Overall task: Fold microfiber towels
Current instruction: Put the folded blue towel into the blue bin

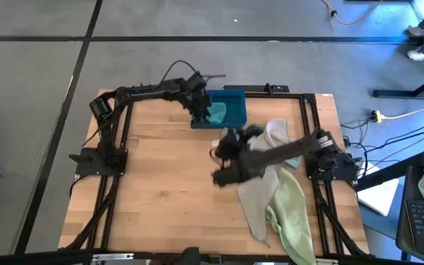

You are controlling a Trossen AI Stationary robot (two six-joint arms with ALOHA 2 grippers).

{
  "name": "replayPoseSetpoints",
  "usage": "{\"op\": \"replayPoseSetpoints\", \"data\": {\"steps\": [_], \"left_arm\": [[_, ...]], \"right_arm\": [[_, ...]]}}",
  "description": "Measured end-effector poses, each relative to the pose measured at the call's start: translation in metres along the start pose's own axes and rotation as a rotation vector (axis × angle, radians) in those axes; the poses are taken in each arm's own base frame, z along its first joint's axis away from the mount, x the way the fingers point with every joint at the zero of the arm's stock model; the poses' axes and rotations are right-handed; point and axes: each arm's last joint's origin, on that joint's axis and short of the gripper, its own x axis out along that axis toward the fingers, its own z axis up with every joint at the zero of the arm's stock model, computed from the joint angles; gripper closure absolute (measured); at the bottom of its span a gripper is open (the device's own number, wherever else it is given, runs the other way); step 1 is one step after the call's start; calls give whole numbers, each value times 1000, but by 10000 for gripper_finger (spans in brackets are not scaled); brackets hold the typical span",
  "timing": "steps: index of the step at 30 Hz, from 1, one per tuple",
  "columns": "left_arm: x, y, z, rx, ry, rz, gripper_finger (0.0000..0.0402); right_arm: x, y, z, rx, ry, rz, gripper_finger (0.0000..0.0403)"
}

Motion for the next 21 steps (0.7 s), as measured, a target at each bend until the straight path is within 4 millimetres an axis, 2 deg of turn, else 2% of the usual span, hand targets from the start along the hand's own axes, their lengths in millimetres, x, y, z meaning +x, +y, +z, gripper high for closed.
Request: {"op": "replayPoseSetpoints", "data": {"steps": [4,8,13,17,21], "left_arm": [[-1,-32,-9,78,-52,93,211],[-18,-57,-25,95,-156,136,221],[-54,-81,-41,103,-323,189,225],[-61,-96,-70,94,-445,224,225],[-62,-109,-93,149,-626,243,225]], "right_arm": [[42,-29,7,-72,218,59,288],[90,-38,13,-185,380,230,288],[150,-42,28,-143,346,561,288],[191,-57,32,-52,279,734,289],[230,-61,19,-4,303,857,303]]}}
